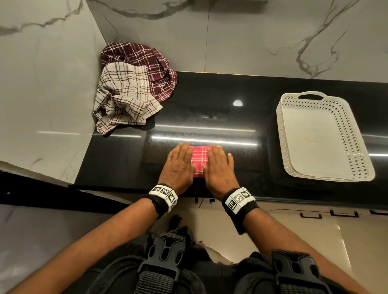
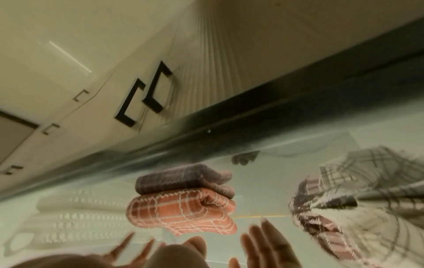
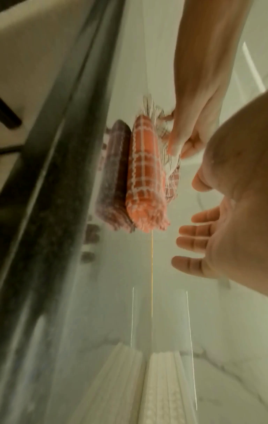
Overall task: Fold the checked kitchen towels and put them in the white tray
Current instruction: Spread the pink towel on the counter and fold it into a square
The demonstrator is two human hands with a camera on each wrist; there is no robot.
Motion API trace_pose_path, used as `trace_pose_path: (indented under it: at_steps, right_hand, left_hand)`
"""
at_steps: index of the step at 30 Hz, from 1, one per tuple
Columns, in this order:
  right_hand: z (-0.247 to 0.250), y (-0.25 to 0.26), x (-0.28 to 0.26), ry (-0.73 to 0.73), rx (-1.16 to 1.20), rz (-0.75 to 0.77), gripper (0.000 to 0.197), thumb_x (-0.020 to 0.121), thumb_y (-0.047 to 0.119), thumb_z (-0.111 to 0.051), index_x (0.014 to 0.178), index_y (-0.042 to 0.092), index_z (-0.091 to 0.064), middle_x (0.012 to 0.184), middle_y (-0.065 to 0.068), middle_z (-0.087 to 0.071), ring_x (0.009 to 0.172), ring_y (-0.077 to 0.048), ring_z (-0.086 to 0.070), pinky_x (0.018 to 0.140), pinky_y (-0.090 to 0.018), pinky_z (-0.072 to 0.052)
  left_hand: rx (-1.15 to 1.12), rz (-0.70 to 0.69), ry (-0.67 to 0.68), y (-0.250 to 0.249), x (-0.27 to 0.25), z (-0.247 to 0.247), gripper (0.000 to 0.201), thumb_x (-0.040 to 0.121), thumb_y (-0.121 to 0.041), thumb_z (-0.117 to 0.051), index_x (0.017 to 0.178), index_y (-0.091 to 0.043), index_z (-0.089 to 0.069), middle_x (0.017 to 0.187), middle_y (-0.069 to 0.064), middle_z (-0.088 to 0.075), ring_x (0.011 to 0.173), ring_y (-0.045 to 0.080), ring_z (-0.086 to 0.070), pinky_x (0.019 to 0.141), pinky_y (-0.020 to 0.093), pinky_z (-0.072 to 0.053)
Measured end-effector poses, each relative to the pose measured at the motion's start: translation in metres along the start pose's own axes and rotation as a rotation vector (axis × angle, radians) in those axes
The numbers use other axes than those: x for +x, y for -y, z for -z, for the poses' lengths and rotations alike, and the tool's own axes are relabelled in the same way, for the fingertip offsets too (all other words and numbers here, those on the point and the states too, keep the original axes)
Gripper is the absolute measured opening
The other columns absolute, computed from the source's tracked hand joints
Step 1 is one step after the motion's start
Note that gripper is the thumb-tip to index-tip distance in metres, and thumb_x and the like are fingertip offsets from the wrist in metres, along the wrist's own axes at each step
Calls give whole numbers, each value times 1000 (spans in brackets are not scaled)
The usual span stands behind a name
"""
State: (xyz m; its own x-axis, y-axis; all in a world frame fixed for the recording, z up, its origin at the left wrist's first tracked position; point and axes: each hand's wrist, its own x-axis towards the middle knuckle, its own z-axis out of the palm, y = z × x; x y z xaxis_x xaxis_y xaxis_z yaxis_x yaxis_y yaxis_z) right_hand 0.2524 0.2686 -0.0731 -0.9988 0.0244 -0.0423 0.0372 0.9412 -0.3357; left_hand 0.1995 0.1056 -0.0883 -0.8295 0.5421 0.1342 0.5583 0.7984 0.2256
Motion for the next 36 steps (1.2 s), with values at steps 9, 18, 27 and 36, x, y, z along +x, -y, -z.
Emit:
trace_pose_path:
  at_steps: [9, 18, 27, 36]
  right_hand:
    - [-23, -17, 12, 345, -99, 36, 76, 101, 53, -20, 156, 12, 14, 162, -6, 26, 147, -21, 28, 118, -51, 16]
    - [-8, -35, -6, -172, 495, -351, 51, 95, 27, -59, 142, 11, -43, 132, -9, -51, 122, -26, -49, 105, -37, -41]
    - [-10, -18, 20, 76, 520, -698, 28, 80, 30, -73, 101, 12, -71, 97, -6, -74, 90, -24, -69, 80, -33, -55]
    - [14, -27, 31, 168, 1075, -813, 20, 76, 2, -76, 94, -2, -69, 92, -24, -72, 74, -34, -65, 57, -38, -48]
  left_hand:
    - [176, -136, 453, 22, 15, -15, 74, 98, -56, -9, 158, -17, 6, 166, 4, 13, 152, 23, 12, 125, 44, -1]
    - [-499, 328, 310, 42, 40, 10, 63, 96, -36, -58, 148, -13, -31, 139, 7, -49, 124, 25, -54, 107, 43, -44]
    - [-532, 302, 375, 32, 56, 3, 82, 86, -29, -75, 150, -10, -27, 148, 12, -38, 137, 29, -41, 115, 41, -34]
    - [-583, 253, 643, 42, 89, 0, 59, 75, -24, -85, 122, -13, -50, 109, -1, -65, 100, 18, -65, 90, 34, -53]
